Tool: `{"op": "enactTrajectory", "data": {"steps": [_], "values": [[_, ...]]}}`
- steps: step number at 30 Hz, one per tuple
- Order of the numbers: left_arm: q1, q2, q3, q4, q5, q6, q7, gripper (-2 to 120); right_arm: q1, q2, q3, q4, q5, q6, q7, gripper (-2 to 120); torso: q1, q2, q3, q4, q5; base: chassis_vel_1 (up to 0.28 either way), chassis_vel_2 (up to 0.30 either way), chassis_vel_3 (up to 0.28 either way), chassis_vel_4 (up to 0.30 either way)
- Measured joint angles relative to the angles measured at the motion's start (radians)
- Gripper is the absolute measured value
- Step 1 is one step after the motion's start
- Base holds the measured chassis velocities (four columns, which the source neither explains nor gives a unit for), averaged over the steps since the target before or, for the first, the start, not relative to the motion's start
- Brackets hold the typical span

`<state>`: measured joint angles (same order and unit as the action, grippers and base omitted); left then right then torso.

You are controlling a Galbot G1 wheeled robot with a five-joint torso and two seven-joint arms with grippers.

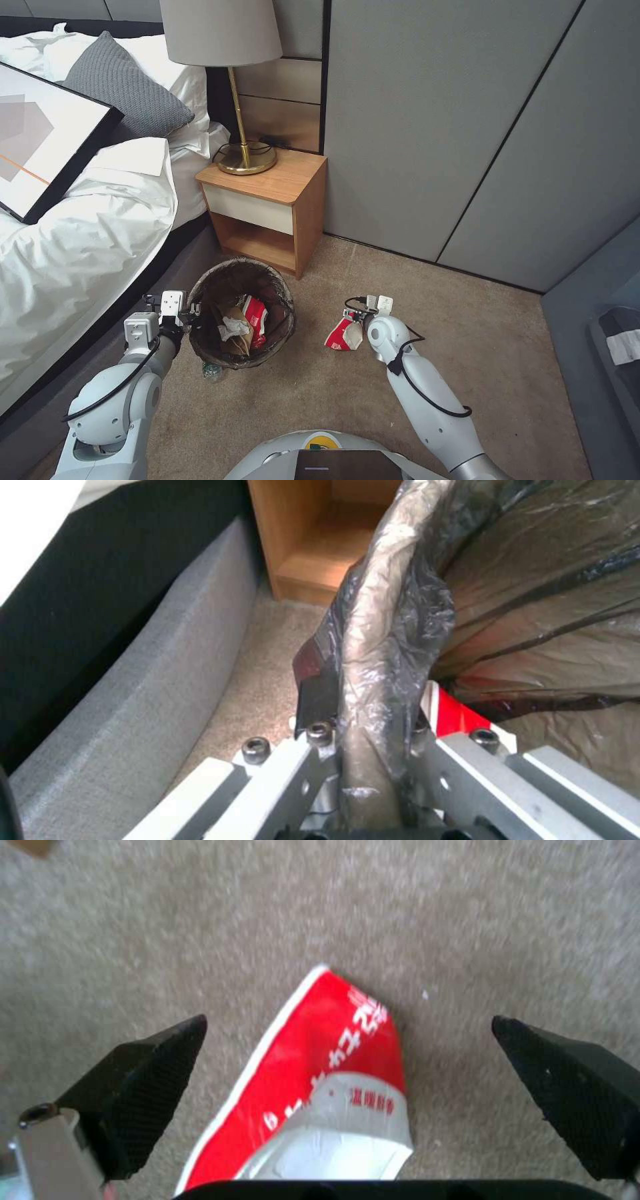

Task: Pick up the trash bin, then pick up the garbage from the floor and place it into the trash bin.

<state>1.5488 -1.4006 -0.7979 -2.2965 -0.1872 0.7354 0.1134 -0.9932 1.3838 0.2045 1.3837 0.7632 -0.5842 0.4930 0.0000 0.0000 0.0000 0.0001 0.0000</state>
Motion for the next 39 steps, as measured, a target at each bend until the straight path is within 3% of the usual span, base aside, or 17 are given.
{"op": "enactTrajectory", "data": {"steps": [17, 39], "values": [[-0.002, 0.000, -0.002, 0.001, 0.000, 0.000, 0.003, 0, -0.019, 0.038, 0.014, -0.075, -0.058, 0.019, -0.023, 100, 0.000, 0.000, 0.000, -0.0001, 0.0000, 0.000, 0.000, 0.000, 0.000], [-0.004, 0.006, 0.000, 0.003, 0.000, 0.000, 0.007, 0, -0.051, 0.042, 0.016, -0.062, -0.071, 0.029, -0.052, 24, 0.000, 0.000, 0.000, -0.0001, 0.0000, 0.000, 0.000, 0.000, 0.000]]}}
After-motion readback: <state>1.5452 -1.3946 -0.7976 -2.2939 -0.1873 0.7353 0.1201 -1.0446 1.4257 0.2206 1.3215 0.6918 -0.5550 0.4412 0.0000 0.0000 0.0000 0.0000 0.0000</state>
